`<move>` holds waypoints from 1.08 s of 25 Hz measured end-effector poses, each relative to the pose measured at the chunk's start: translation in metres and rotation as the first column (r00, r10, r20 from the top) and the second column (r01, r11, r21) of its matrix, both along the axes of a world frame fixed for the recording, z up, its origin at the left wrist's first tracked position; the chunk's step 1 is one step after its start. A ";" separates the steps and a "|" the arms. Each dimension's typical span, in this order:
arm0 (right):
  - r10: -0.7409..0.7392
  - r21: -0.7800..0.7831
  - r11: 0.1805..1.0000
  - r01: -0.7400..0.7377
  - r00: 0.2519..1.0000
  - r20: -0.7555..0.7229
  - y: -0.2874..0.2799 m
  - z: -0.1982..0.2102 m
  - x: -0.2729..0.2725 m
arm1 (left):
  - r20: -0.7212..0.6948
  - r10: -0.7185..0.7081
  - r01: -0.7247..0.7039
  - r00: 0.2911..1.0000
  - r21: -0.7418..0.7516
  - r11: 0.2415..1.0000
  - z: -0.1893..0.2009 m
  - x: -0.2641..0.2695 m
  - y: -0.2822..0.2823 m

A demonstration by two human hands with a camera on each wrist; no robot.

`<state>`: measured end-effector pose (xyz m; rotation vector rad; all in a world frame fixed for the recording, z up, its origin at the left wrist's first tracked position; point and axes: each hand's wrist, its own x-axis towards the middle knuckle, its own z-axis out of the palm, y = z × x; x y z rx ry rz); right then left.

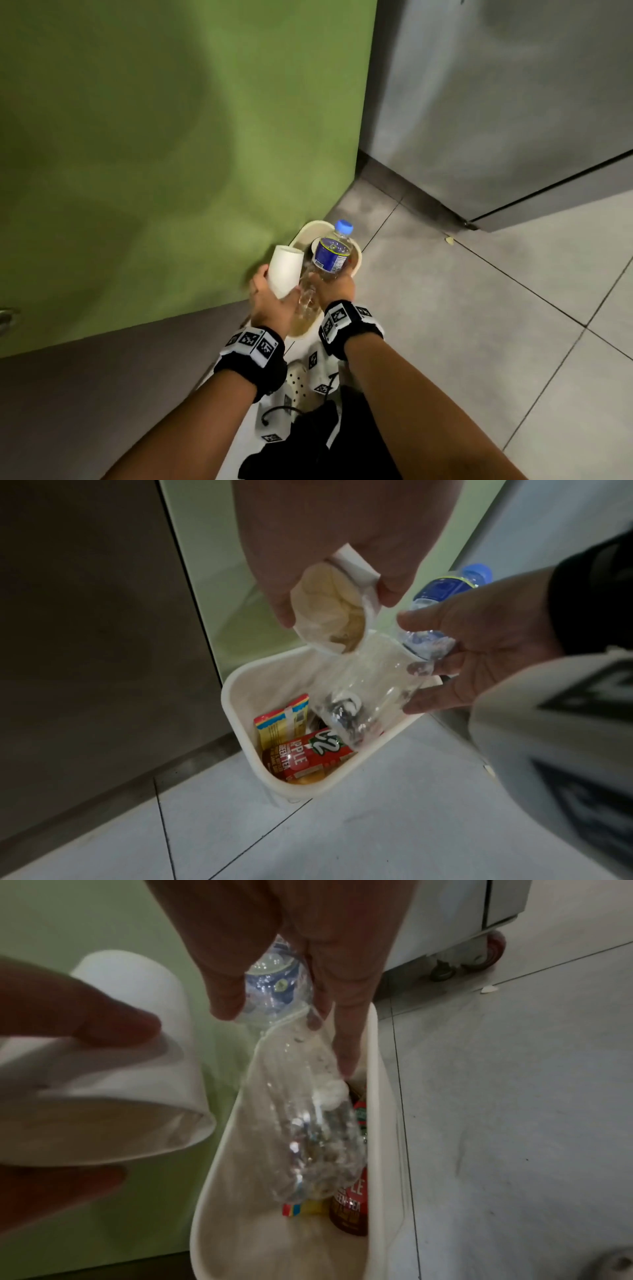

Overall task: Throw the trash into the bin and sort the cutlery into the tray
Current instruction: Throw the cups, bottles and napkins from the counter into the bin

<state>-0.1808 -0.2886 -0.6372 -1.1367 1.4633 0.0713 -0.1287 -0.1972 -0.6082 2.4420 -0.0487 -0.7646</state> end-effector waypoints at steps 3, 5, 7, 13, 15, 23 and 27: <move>0.079 -0.038 0.996 -0.082 0.993 -0.086 0.001 -0.001 -0.011 | -0.094 -0.152 0.168 0.984 0.196 0.966 -0.015 0.003 0.000; 0.101 -0.087 0.990 -0.110 0.990 -0.102 0.001 0.017 -0.028 | -0.190 -0.241 0.287 0.952 0.270 0.919 -0.003 0.004 0.000; 0.179 -0.117 0.974 -0.194 0.976 -0.125 0.000 0.050 -0.046 | -0.219 -0.195 0.241 0.956 0.209 0.948 0.031 0.002 -0.003; 0.466 -0.248 0.842 -0.478 0.878 -0.110 -0.011 0.207 -0.067 | -0.230 -0.251 0.274 0.940 0.074 0.959 0.204 -0.019 -0.016; 0.559 -0.352 0.761 -0.545 0.826 -0.071 -0.017 0.271 -0.068 | -0.258 -0.266 0.279 0.929 0.011 0.960 0.270 -0.029 -0.017; 0.845 -0.704 0.398 -0.588 0.534 0.032 -0.011 0.502 -0.039 | -0.054 -0.303 0.295 0.951 -0.126 0.947 0.518 -0.031 0.026; 0.915 -0.861 0.331 -0.387 0.354 0.193 0.030 0.595 0.005 | 0.143 -0.068 0.098 0.987 -0.217 0.971 0.604 -0.015 0.096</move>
